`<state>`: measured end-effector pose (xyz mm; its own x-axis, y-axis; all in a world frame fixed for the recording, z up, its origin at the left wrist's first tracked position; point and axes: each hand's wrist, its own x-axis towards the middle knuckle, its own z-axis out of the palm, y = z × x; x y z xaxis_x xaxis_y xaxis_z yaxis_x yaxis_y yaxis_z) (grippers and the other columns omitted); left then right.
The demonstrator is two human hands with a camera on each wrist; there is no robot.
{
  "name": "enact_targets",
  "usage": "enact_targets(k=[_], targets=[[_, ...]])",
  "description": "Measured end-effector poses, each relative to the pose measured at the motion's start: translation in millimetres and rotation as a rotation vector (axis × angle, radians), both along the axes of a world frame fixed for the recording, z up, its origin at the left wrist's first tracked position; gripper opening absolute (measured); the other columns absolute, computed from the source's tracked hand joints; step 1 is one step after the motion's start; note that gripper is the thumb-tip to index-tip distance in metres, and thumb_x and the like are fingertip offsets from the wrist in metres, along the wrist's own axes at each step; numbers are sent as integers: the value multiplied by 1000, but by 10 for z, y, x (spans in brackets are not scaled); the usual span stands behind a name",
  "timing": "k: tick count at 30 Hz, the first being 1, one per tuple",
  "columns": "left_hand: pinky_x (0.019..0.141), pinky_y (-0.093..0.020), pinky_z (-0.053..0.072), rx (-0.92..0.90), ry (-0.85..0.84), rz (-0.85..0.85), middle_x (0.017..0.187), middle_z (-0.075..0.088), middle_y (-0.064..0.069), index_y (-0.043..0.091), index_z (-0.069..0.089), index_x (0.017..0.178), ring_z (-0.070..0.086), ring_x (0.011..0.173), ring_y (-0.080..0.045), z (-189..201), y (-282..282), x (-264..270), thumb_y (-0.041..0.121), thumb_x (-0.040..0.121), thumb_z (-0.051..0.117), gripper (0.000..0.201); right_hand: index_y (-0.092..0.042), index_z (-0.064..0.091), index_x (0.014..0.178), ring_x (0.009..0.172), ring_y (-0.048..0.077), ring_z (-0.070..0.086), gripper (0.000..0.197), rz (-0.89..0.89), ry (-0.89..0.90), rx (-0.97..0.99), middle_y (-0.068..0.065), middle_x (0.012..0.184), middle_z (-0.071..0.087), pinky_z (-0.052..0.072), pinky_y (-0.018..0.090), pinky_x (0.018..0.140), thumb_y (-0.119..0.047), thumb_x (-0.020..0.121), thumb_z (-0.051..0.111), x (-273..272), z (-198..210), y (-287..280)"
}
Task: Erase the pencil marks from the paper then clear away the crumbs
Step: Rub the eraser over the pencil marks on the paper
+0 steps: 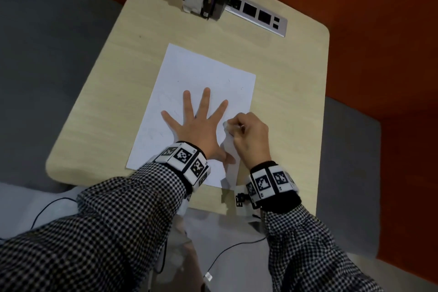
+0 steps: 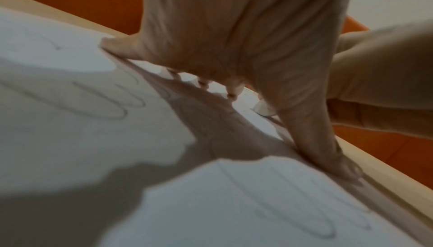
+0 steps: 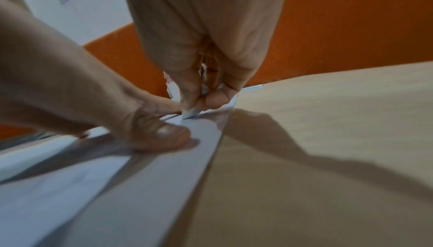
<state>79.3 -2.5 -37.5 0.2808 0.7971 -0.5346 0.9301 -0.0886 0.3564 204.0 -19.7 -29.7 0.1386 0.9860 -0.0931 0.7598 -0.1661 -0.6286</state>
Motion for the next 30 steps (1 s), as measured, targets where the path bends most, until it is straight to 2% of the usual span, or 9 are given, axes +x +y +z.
enact_targets(k=[4, 7, 10, 15, 21, 23, 26, 28, 30], targets=[[96, -83, -3, -5, 29, 15, 150, -43, 5, 48, -22, 145, -38, 137, -37, -25, -2, 4, 65, 60, 75, 130, -3, 58, 61, 58, 19, 50, 13, 34, -14, 20, 13, 65, 58, 34, 6, 54, -1, 74, 60, -75, 34, -394], [94, -83, -4, -6, 18, 1, 148, -45, 5, 49, -26, 143, -40, 136, -37, -26, -6, 15, 78, 50, 73, 139, -4, 66, 70, 66, 22, 56, 7, -2, -18, -19, 14, 74, 62, 33, 8, 57, -5, 77, 63, -16, 28, -71], [94, -83, -4, -6, 30, -10, 147, -47, 4, 48, -28, 142, -41, 135, -38, -40, -3, -4, 84, 44, 70, 143, -3, 66, 75, 75, 25, 58, 7, -58, -6, -33, 15, 81, 64, 45, 26, 66, -2, 79, 60, 54, 24, 284], [95, -84, -2, -12, 22, 16, 149, -45, 4, 48, -25, 144, -39, 136, -37, -36, 6, 20, 72, 56, 74, 134, -3, 59, 64, 59, 23, 52, 15, 7, -41, -18, 14, 68, 58, 40, 30, 54, -8, 78, 64, -45, 56, -378], [93, -83, -4, -8, 21, 4, 148, -45, 4, 48, -26, 143, -40, 136, -38, -34, 11, 14, 82, 45, 72, 143, -1, 66, 74, 73, 28, 59, 10, -32, -45, 2, 15, 77, 64, 41, 28, 61, -7, 80, 61, 40, 41, 316], [93, -83, -4, -16, 18, 10, 149, -44, 5, 49, -26, 143, -39, 136, -37, -25, 14, 19, 80, 47, 73, 142, 0, 63, 72, 68, 28, 56, 14, -48, -69, 19, 16, 75, 61, 40, 30, 59, -11, 81, 61, 12, -8, 151], [95, -84, -2, -20, 17, 33, 150, -43, 5, 48, -23, 144, -38, 137, -37, -24, 13, 30, 69, 58, 76, 133, -3, 59, 65, 59, 22, 50, 20, -9, -53, -1, 15, 68, 57, 29, 19, 51, -17, 78, 59, -70, 29, -289], [95, -83, -4, -17, 22, 23, 149, -44, 5, 48, -24, 144, -39, 136, -37, -16, 13, 25, 72, 55, 75, 135, -3, 63, 67, 62, 22, 54, 15, 4, -28, -29, 15, 71, 60, 31, 14, 54, -14, 78, 62, -46, 47, -196], [93, -83, -4, -10, 19, 5, 149, -45, 4, 48, -27, 143, -40, 136, -38, -23, 8, 25, 80, 47, 72, 141, -3, 67, 75, 71, 26, 58, 8, -10, -53, -31, 15, 78, 63, 36, 19, 61, -9, 80, 64, 4, 35, 131]])
